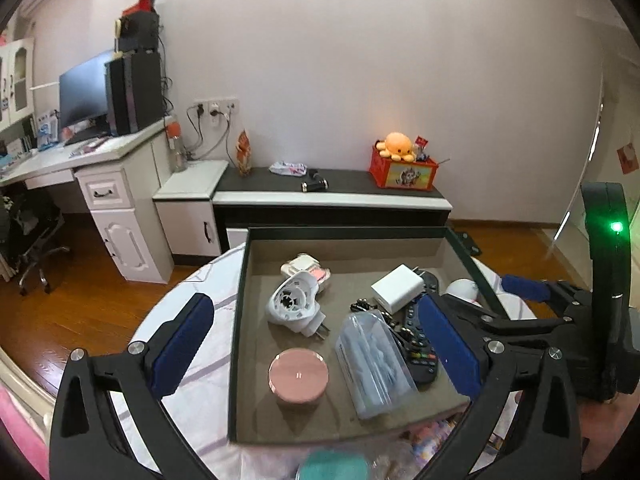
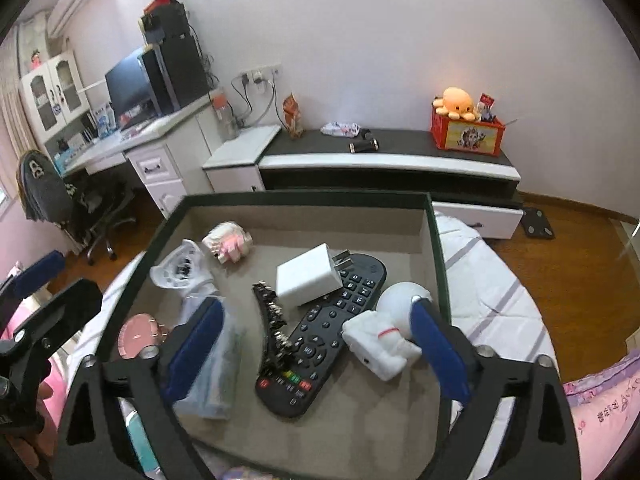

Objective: Organize rigid objects
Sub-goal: 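Withdraw both tools and move toward the teal case and lighter box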

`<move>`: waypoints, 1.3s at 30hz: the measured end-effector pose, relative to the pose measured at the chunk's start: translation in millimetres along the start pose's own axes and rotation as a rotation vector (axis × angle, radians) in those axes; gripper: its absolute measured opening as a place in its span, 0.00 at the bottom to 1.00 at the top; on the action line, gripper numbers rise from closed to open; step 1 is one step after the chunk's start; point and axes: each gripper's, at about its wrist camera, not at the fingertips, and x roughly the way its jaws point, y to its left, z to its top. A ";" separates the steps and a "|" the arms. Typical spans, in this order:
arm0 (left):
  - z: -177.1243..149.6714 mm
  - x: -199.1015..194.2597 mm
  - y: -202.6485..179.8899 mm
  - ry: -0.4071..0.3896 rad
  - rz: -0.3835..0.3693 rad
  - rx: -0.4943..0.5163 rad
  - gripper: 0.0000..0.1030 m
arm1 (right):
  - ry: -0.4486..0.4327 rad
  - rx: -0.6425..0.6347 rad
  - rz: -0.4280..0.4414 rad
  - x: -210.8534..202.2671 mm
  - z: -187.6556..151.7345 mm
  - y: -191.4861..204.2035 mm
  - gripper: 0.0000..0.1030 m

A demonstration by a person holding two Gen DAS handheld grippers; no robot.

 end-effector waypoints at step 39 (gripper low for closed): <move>-119.8 -130.8 -8.5 0.026 0.059 -0.011 1.00 | -0.047 0.042 0.000 -150.4 -143.2 28.8 1.00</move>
